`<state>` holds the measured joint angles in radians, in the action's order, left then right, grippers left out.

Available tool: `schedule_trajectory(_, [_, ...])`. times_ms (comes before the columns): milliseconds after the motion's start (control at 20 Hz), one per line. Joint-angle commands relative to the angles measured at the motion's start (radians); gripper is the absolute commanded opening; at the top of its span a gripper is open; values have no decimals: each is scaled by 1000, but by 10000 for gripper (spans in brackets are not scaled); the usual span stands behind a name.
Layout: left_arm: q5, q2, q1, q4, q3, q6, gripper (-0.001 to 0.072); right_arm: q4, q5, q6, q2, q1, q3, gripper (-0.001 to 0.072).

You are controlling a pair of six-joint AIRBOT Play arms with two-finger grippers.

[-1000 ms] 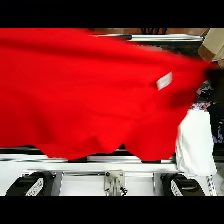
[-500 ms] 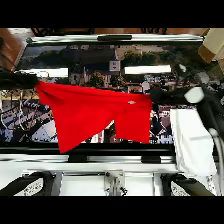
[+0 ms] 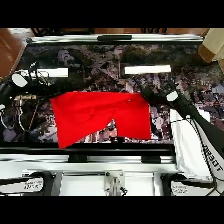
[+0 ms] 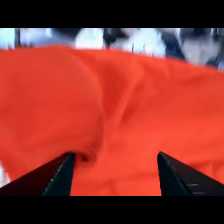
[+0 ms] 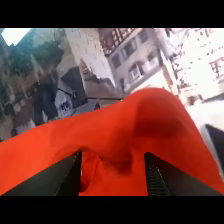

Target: Fold the shirts.

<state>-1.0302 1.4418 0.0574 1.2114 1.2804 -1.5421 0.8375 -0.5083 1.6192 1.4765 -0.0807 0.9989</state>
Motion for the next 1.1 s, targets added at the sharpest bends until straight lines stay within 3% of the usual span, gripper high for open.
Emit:
schedule_trajectory(0, [-405, 15, 77, 91, 111, 24, 600, 61, -150, -101, -77, 71, 40, 498])
schedule_trajectory(100, [-584, -29, 172, 159, 134, 38, 594, 156, -296, -101, -158, 154, 75, 498])
schedule_trajectory(300, [-611, -221, 332, 31, -100, 38, 601, 258, -555, -127, -248, 294, 80, 498])
schedule_trajectory(400, [-539, -321, 349, -11, -326, 39, 601, 282, -643, -175, -243, 321, 77, 498])
schedule_trajectory(600, [-372, -389, 327, -133, -669, 75, 601, 279, -671, -189, -225, 315, 76, 498])
schedule_trajectory(800, [-225, -388, 306, -164, -813, 82, 600, 273, -671, -190, -205, 314, 76, 498])
schedule_trajectory(1050, [-79, -375, 254, -254, -838, 82, 600, 236, -671, -201, -117, 313, 76, 499])
